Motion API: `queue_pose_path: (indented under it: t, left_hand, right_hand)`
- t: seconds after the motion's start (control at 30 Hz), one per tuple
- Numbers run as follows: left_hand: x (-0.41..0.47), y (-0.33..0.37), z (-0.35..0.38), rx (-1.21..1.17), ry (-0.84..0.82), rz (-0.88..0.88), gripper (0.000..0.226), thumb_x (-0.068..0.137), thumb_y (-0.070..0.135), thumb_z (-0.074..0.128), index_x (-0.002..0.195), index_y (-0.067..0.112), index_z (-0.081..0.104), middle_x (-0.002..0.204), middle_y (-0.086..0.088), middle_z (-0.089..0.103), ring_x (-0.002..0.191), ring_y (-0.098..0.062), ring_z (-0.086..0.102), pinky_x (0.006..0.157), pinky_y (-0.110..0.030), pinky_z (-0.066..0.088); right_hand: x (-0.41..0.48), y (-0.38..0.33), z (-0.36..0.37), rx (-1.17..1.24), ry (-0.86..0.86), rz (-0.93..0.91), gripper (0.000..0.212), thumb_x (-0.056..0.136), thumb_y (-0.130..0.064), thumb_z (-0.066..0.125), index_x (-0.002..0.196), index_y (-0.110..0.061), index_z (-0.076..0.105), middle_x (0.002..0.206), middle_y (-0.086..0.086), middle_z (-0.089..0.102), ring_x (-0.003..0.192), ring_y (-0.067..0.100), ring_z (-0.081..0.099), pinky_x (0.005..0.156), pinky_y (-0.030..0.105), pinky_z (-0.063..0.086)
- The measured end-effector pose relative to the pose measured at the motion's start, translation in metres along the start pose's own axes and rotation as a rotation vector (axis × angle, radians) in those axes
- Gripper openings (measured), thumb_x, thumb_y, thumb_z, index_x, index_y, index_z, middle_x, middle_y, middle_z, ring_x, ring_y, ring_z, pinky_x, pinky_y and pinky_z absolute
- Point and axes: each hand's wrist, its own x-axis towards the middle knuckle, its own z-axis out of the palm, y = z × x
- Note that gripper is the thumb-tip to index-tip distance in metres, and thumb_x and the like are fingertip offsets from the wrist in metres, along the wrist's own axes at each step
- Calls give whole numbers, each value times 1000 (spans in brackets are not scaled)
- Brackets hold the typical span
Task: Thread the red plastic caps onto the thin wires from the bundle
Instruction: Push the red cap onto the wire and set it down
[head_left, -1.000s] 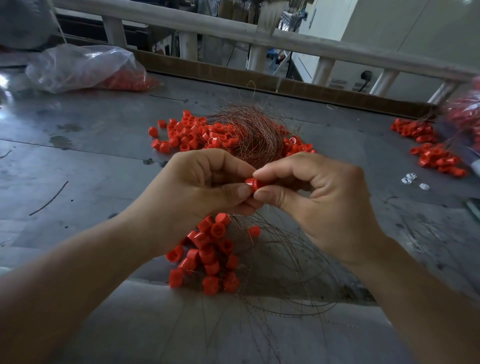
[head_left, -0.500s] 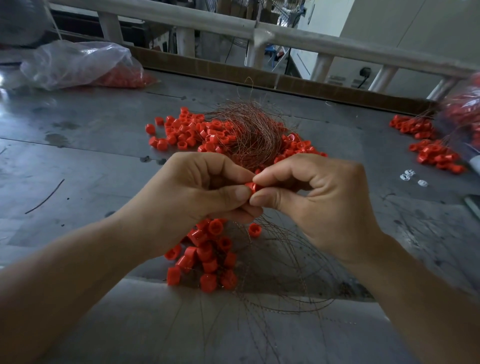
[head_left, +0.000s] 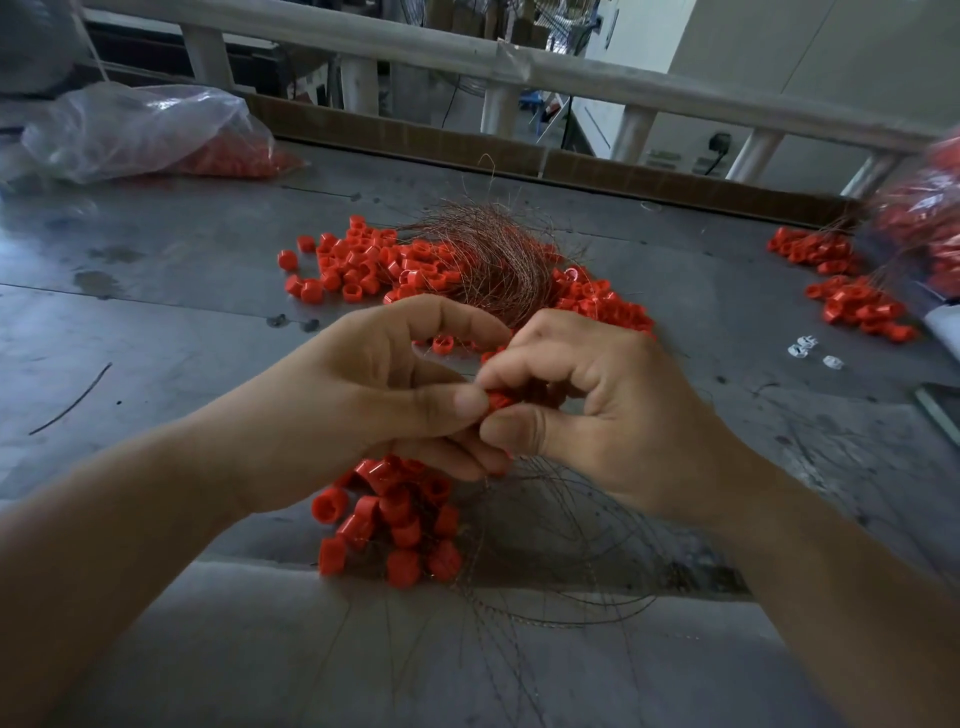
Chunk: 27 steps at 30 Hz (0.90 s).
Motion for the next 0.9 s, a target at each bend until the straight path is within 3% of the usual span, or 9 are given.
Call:
queue_pose_path:
  t: [0.13,0.33,0.53,0.63,0.73,0.9]
  left_hand:
    - [0,-4,8,224,61,110,54,61,32,79,111,36,57,77,-8,72,69,-21,70,60,-24,55]
    - [-5,-5,10,201,75,154,61,62,41,77,117,50,51,75,-12,71,65,-24,70,58,-25,56]
    - [-5,-1,11,155,63,118,61,63,32,75,118,41,50,75,-13,71,67,-25,70,59,-26,56]
    - [-6,3,9,119,47,107,66,64,33,77,124,30,49,76,-18,70,67,-29,70,58,-27,55]
    - [-5,6,7,117,75,87,59,62,27,74,118,26,55,73,-18,70,64,-27,70,54,-26,55]
    - [-2,10,3,265,159,154,60,55,51,78,109,30,63,84,6,72,75,-6,68,63,-17,52]
  right_hand:
    - [-1,-2,4,-101,21,-21,16,76,-22,64,85,-10,68,80,-16,50,75,-4,51,70,10,41]
    - [-3,-5,13,-100,61,-56,14,77,-16,62,83,-4,66,78,-19,44,71,-4,47,65,10,40]
    - [-3,-3,11,-1,64,-20,14,77,-21,63,83,-8,66,77,-17,49,70,0,51,65,12,43]
    - [-3,-4,10,44,74,-27,7,75,-22,66,78,-21,60,76,-17,50,70,-1,51,64,12,43]
    - [-3,-4,13,65,122,-51,15,71,-21,70,80,-25,59,76,-13,52,70,0,52,64,13,43]
    - [-3,-1,8,143,108,27,43,65,-30,72,104,-31,54,92,-9,62,87,0,58,80,15,47]
